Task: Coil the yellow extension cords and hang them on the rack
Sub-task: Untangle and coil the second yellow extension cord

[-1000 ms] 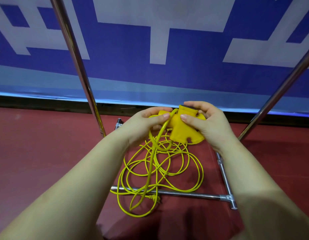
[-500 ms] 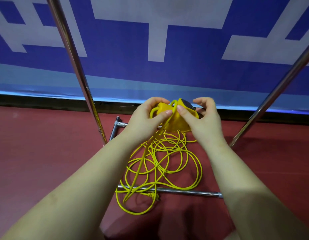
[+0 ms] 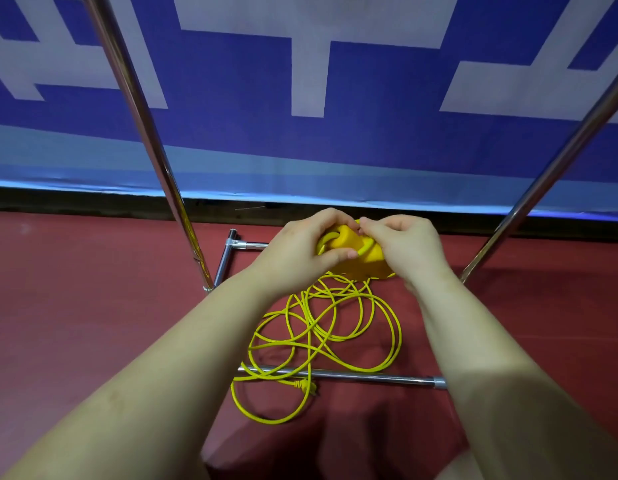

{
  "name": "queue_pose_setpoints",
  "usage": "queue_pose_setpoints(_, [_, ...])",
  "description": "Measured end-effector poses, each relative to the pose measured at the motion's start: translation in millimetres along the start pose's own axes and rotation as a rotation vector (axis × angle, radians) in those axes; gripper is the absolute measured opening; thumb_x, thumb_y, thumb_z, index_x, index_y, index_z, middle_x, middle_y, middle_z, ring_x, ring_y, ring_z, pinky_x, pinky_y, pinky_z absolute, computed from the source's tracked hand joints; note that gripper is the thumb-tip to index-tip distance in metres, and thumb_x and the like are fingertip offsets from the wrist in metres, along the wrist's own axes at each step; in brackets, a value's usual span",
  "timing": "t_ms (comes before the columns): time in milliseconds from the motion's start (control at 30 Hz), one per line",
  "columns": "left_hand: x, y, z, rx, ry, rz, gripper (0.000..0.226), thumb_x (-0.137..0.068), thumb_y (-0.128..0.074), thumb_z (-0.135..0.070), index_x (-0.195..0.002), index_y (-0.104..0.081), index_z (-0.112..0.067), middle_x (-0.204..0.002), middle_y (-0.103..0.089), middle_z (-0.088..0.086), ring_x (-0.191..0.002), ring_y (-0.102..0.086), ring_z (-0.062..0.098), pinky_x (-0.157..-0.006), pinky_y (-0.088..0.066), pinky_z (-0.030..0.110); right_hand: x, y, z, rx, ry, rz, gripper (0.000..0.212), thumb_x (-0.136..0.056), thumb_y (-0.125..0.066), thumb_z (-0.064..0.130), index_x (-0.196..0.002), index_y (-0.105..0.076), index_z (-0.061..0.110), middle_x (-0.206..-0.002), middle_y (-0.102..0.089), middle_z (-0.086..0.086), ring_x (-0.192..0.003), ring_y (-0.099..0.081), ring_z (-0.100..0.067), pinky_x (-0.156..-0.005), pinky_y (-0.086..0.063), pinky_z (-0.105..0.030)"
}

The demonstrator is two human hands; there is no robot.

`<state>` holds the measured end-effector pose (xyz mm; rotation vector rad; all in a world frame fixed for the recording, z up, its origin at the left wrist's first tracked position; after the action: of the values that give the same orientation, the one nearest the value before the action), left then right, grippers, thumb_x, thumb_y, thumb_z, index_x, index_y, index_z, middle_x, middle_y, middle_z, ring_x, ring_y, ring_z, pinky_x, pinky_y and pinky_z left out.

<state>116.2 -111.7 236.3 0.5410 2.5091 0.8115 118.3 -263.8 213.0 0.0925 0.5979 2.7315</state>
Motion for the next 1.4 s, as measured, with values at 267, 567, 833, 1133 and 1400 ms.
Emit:
queue_pose_setpoints(267, [1, 1, 10, -0.081, 0.136, -0.114, 0.035, -0.087, -0.065, -0.036, -0.119, -0.056, -0.025, -0.098, -0.058, -0.008, -0.092, -0.055, 0.013, -0.079, -0.041, 0.024, 11, 17, 27, 0.212, 0.24, -0.191, 0.019, -0.087, -0.063, 0.026, -0.088, -0.075, 0.012, -0.076, -0.063, 0.005, -0.077, -0.055, -0.008, -0.063, -0.032, -0.018])
queue_pose_setpoints(567, [2, 18, 29, 0.387, 0.255, -0.214, 0.02, -0.086, -0.067, -0.028, -0.105, -0.06, -0.028, -0.093, -0.062, -0.004, -0.084, -0.061, 0.013, -0.071, -0.053, 0.029, -8, 25, 0, 0.123, 0.068, -0.181, 0.036, -0.089, -0.06, 0.029, -0.068, -0.068, 0.001, -0.07, -0.066, -0.021, -0.064, -0.057, -0.026, -0.063, -0.046, -0.035])
queue_pose_setpoints(833, [7, 31, 74, 1.097, 0.539, -0.589, 0.025, -0.094, -0.056, -0.015, -0.116, -0.054, -0.003, -0.106, -0.065, 0.015, -0.092, -0.068, 0.02, -0.087, -0.055, 0.031, -6, -5, -50, 0.026, -0.411, 0.287, 0.023, -0.096, -0.051, 0.023, -0.079, -0.06, 0.011, -0.074, -0.065, -0.001, -0.05, -0.061, -0.005, -0.053, -0.049, -0.026])
queue_pose_setpoints(1133, [1, 9, 56, 1.083, 0.51, -0.378, 0.014, -0.094, -0.054, -0.017, -0.107, -0.055, -0.01, -0.095, -0.067, 0.01, -0.084, -0.068, 0.017, -0.082, -0.057, 0.027, -4, -23, -9, -0.364, -0.161, 0.327, 0.024, -0.095, -0.046, 0.039, -0.097, -0.062, 0.022, -0.101, -0.068, 0.005, -0.092, -0.063, -0.009, -0.078, -0.048, -0.026])
queue_pose_setpoints(1400, [2, -4, 47, 0.933, 0.532, -0.11, 0.033, -0.094, -0.053, -0.007, -0.127, -0.047, -0.01, -0.09, -0.068, 0.009, -0.063, -0.07, 0.011, -0.061, -0.058, 0.022, -14, -3, -10, -0.672, -0.164, 0.073, 0.013, -0.092, -0.055, 0.026, -0.097, -0.057, 0.014, -0.095, -0.064, -0.008, -0.079, -0.064, -0.015, -0.057, -0.056, -0.026])
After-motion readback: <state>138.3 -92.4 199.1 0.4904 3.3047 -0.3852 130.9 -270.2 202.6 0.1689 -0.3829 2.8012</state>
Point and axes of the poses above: each hand's wrist, its own x-axis away from the middle knuckle, its own y-axis out of the back of the hand, z = x × y, the point moved 8 cm from there along -x, towards the middle knuckle
